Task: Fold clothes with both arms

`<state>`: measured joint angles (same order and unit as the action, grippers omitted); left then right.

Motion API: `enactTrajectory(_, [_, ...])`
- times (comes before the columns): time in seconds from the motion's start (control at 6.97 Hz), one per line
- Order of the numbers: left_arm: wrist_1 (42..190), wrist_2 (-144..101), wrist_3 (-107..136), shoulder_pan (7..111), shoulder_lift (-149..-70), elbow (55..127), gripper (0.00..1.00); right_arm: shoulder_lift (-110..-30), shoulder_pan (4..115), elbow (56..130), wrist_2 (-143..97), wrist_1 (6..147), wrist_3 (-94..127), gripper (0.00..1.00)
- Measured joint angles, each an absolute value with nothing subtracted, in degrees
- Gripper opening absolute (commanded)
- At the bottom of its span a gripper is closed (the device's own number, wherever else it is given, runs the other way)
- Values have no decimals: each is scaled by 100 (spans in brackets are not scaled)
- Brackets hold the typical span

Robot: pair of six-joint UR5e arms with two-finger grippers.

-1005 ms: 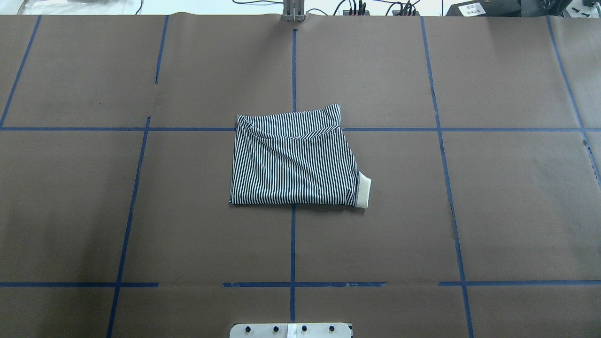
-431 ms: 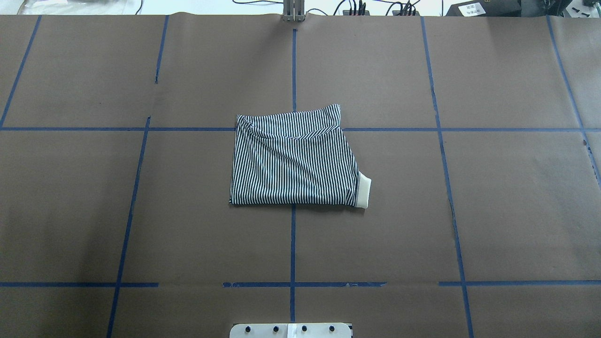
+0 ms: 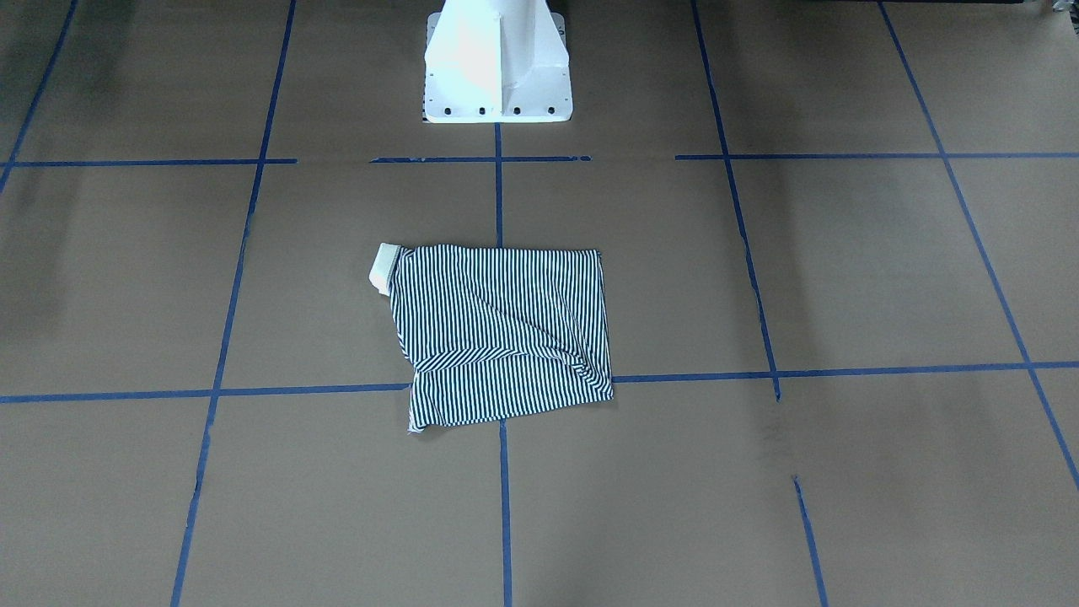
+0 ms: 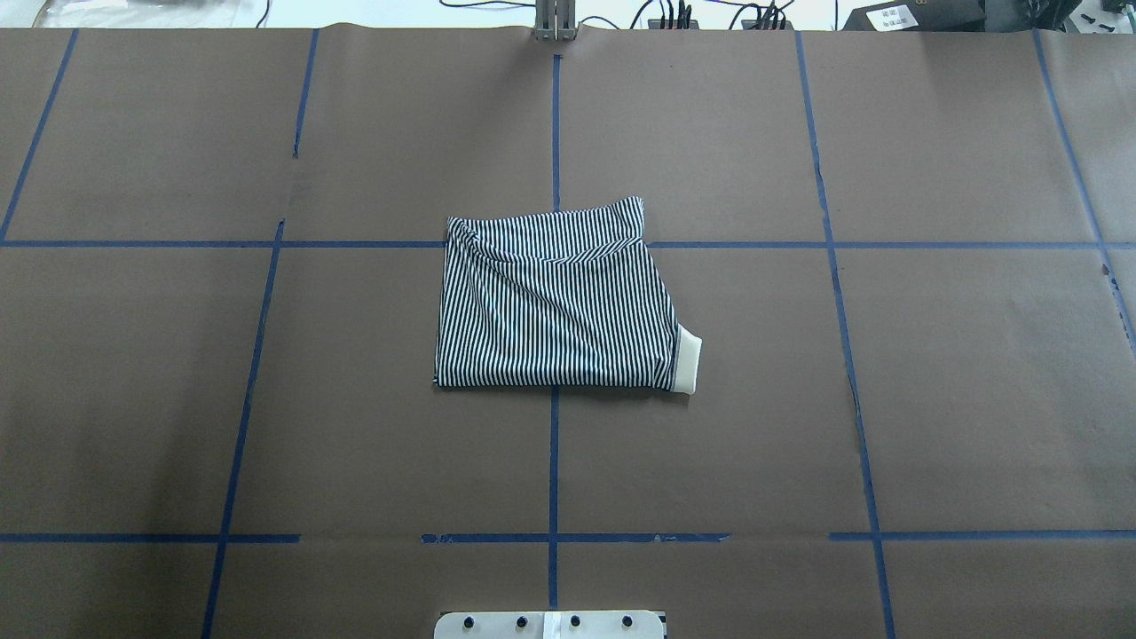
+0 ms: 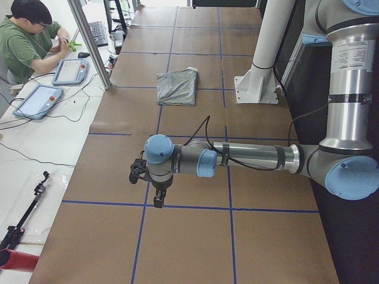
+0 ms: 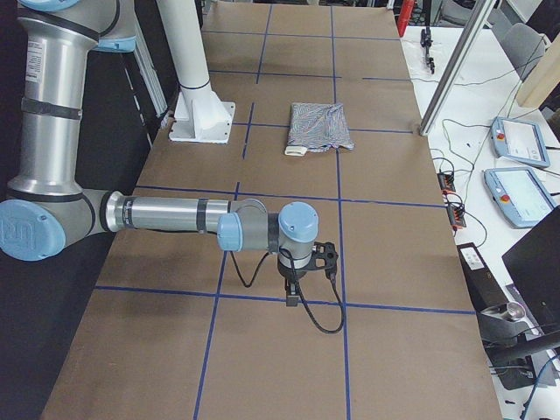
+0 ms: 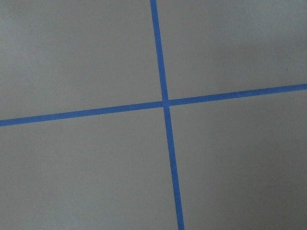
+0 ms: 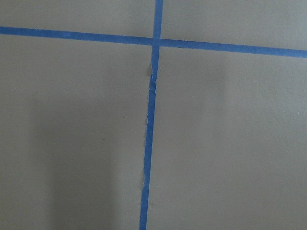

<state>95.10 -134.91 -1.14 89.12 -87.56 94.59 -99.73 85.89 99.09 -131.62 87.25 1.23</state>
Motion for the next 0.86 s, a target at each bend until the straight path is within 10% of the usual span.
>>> enactTrajectory(0.86, [9501,-13489,-114,8921,-8695,9449,100,-10004,8594,9835,-13163,8727,127,100])
